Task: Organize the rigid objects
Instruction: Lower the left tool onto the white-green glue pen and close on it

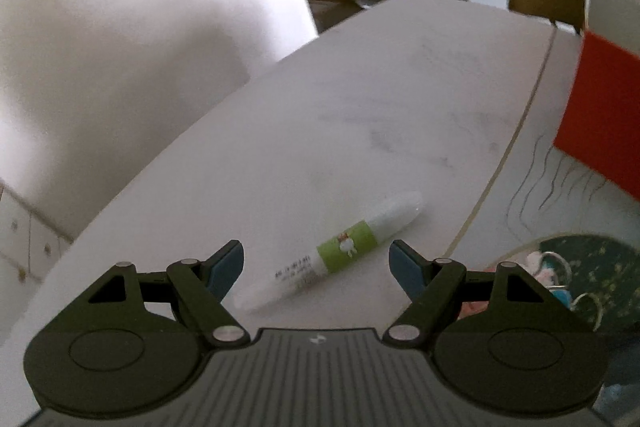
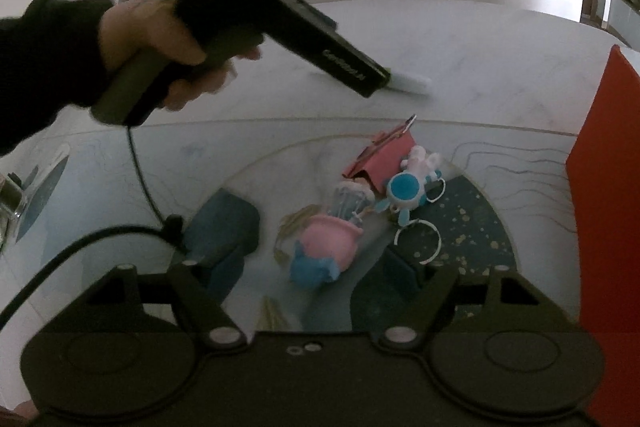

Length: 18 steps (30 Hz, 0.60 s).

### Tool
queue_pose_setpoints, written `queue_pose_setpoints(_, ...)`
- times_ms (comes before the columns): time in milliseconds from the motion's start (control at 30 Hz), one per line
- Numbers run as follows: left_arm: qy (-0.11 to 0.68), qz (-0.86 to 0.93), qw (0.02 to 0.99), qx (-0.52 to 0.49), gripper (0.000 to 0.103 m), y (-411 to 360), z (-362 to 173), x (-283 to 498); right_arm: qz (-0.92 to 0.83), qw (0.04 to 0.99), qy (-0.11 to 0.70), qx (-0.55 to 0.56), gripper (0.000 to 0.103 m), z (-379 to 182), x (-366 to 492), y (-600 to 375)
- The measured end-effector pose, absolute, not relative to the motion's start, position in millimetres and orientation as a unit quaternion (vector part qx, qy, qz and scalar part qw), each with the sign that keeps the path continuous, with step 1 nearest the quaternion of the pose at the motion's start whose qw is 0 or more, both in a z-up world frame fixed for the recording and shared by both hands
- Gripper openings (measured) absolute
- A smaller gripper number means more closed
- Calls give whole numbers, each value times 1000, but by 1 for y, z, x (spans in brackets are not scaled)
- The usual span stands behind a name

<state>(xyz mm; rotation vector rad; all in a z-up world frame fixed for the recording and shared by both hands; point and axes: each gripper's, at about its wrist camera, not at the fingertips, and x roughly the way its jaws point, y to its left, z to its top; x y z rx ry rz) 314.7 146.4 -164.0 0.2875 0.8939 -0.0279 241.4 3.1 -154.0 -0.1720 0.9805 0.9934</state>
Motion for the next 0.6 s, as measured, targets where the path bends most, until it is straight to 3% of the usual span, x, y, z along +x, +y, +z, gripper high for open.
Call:
queue_pose_setpoints(400,456,-55,882,107,80,156,-182,348,445,768,453,-86,70,-165,244,13)
queue_pose_setpoints(600,461,-61,883,57,79,165,-186,347,440,774,446,-93,60,-166,242,18)
